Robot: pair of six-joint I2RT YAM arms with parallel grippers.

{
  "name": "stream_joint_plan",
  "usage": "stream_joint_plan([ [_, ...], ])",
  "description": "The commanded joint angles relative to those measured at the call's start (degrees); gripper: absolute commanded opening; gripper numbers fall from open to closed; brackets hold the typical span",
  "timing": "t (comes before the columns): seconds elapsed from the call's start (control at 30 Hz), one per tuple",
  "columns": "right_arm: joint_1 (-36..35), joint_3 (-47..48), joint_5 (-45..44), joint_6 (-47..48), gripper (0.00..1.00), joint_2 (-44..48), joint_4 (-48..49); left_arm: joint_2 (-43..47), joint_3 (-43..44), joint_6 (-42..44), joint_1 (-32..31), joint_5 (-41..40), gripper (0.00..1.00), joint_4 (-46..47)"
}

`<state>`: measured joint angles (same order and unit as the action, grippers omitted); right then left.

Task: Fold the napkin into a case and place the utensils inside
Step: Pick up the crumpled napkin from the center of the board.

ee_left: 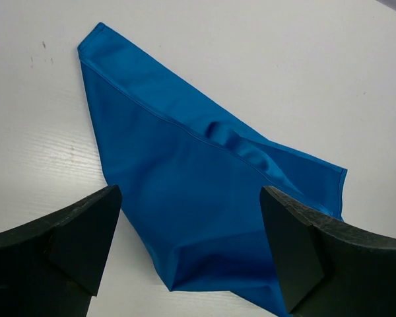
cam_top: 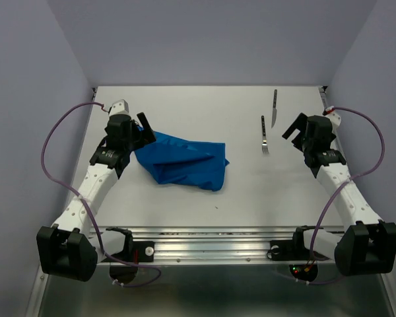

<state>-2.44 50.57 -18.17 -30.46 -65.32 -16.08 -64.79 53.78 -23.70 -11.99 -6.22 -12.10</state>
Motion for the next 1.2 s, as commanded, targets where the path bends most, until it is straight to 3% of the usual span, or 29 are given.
stream_joint_plan([
  [0.0, -0.11, 0.76, -0.55, -0.57, 1.0, 0.01, 0.78, 0.02, 0.8, -0.29, 0.21, 0.59, 0.99, 0.67],
  [0.47, -0.11, -0.65, -1.43, -1.54, 1.0, 1.34, 1.4, -1.91, 0.71, -1.69, 0.21, 0.07, 0.99, -0.73],
  [0.63, -0.11, -1.17, 1.9, -1.01, 1.0, 0.81, 1.92, -4.02, 1.41, -1.26, 0.21, 0.77, 0.99, -1.96],
  [0.97, -0.11, -1.7, 11.83, 0.22, 1.0, -1.47, 5.17, -12.71, 6.07, -3.01, 2.13, -5.56, 0.99, -8.64],
  [1.07, -2.65, -1.09, 15.36, 0.49, 1.0, -2.61, 6.67, -14.13, 7.04, -3.45, 4.25, -2.93, 0.99, -8.73],
  [1.17, -10.28, 0.32, 13.44, 0.92, 1.0, -4.72, 7.28, -14.48, 7.39, -3.45, 5.39, -1.78, 0.99, -8.47],
])
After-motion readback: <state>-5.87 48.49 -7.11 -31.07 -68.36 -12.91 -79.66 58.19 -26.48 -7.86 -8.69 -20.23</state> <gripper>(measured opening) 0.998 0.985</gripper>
